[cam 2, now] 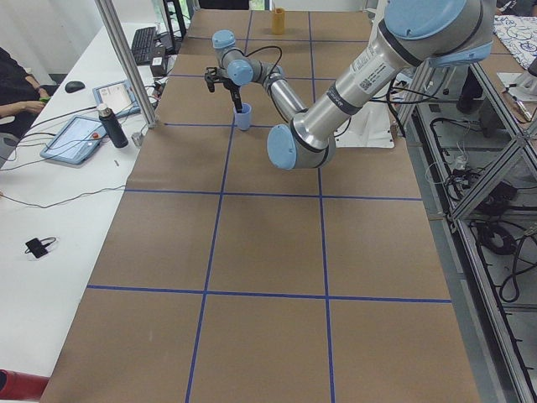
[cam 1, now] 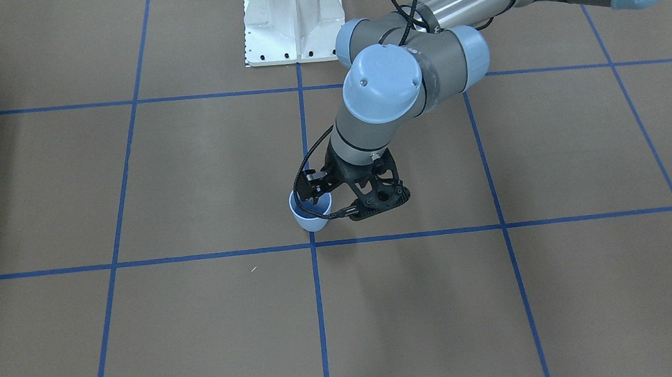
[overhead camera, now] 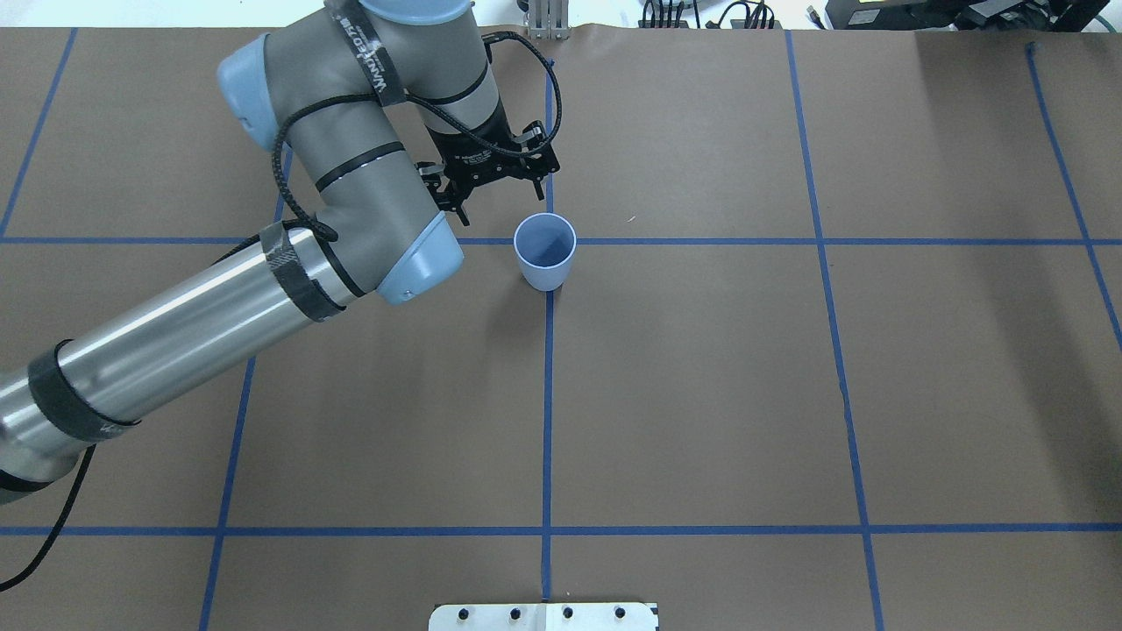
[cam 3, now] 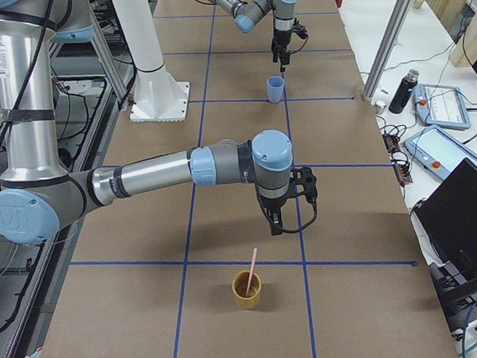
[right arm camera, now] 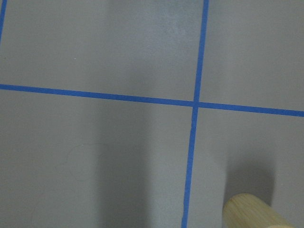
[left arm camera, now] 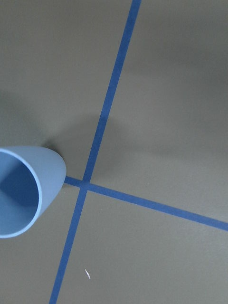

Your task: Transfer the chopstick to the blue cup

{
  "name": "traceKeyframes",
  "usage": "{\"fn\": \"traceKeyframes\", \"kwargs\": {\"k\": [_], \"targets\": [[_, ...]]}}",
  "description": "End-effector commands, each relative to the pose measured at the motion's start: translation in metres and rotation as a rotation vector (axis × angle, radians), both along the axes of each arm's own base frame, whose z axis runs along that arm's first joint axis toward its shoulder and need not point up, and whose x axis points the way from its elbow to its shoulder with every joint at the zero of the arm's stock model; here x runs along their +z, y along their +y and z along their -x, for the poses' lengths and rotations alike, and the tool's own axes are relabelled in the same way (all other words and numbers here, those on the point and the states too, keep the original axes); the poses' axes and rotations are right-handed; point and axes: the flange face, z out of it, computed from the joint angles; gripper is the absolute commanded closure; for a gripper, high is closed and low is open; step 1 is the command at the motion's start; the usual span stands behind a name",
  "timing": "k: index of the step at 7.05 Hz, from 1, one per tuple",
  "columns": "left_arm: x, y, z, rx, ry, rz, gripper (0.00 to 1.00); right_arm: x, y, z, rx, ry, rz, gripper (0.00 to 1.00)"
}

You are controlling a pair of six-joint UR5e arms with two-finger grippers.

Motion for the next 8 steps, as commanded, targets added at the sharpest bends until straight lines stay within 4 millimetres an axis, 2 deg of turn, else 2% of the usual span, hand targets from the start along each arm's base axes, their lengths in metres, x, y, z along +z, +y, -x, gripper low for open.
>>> {"fn": "traceKeyframes", "kwargs": {"k": [1, 2, 3, 4, 5, 6, 8], "targets": [[0.008, 0.016, 0.027, -0.009, 0.012, -0.012, 0.02, 0.026, 0.012, -0.037, -0.152, 0.078, -0.149, 0.00], [0.011, 0.021, 0.032, -0.009, 0.007, -0.007, 0.02, 0.038, 0.023, -0.043, -0.267, 0.094, -0.253, 0.00], [0.013, 0.023, 0.036, -0.008, -0.002, -0.002, 0.02, 0.051, 0.037, -0.040, -0.334, 0.084, -0.300, 0.00], [0.016, 0.026, 0.038, -0.006, -0.002, -0.005, 0.02, 0.050, 0.042, -0.038, -0.390, 0.070, -0.364, 0.00], [0.020, 0.028, 0.040, -0.005, -0.003, -0.005, 0.02, 0.064, 0.051, -0.037, -0.454, 0.062, -0.403, 0.00], [0.023, 0.028, 0.041, -0.005, -0.004, -0.004, 0.02, 0.068, 0.053, -0.036, -0.496, 0.078, -0.468, 0.00], [0.023, 0.029, 0.040, -0.007, -0.006, -0.006, 0.02, 0.117, 0.054, -0.036, -0.534, 0.094, -0.561, 0.00]]}}
